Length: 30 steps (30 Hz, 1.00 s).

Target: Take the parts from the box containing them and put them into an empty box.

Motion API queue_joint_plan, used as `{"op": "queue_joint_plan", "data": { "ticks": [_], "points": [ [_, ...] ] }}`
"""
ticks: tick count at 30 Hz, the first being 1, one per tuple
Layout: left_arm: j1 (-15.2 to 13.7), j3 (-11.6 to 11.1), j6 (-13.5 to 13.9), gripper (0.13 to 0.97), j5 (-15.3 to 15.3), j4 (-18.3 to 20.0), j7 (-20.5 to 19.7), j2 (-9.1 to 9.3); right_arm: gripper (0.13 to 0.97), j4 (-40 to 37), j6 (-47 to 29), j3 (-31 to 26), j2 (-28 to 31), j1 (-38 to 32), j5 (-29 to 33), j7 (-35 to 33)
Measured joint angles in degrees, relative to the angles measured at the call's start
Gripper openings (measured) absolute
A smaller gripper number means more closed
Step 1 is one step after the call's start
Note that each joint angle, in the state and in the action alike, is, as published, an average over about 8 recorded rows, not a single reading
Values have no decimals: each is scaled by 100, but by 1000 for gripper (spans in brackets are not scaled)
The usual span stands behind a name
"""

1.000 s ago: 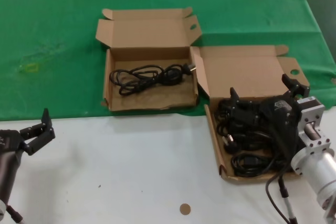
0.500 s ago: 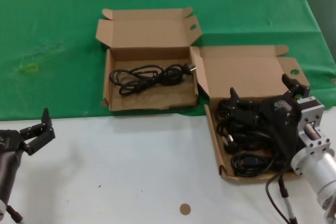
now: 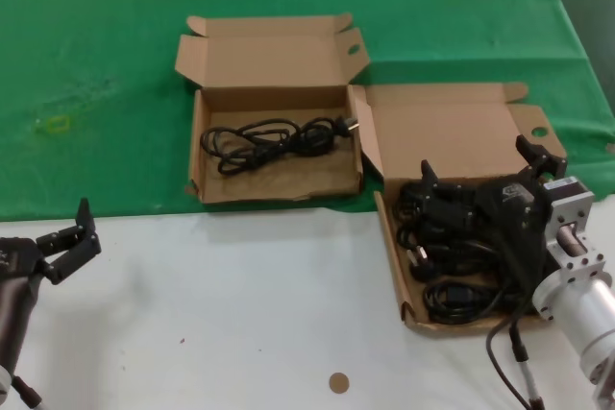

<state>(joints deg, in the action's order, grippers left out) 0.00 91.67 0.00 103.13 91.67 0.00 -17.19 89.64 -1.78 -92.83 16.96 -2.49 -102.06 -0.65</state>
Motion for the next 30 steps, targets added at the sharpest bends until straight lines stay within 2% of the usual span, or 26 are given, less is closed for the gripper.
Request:
{"op": "queue_joint_plan", "data": {
  "ticks": [30],
  "points": [
    [0,0,0,966,0,0,0,0,966,0,0,0,0,0,0,0]
  ]
}}
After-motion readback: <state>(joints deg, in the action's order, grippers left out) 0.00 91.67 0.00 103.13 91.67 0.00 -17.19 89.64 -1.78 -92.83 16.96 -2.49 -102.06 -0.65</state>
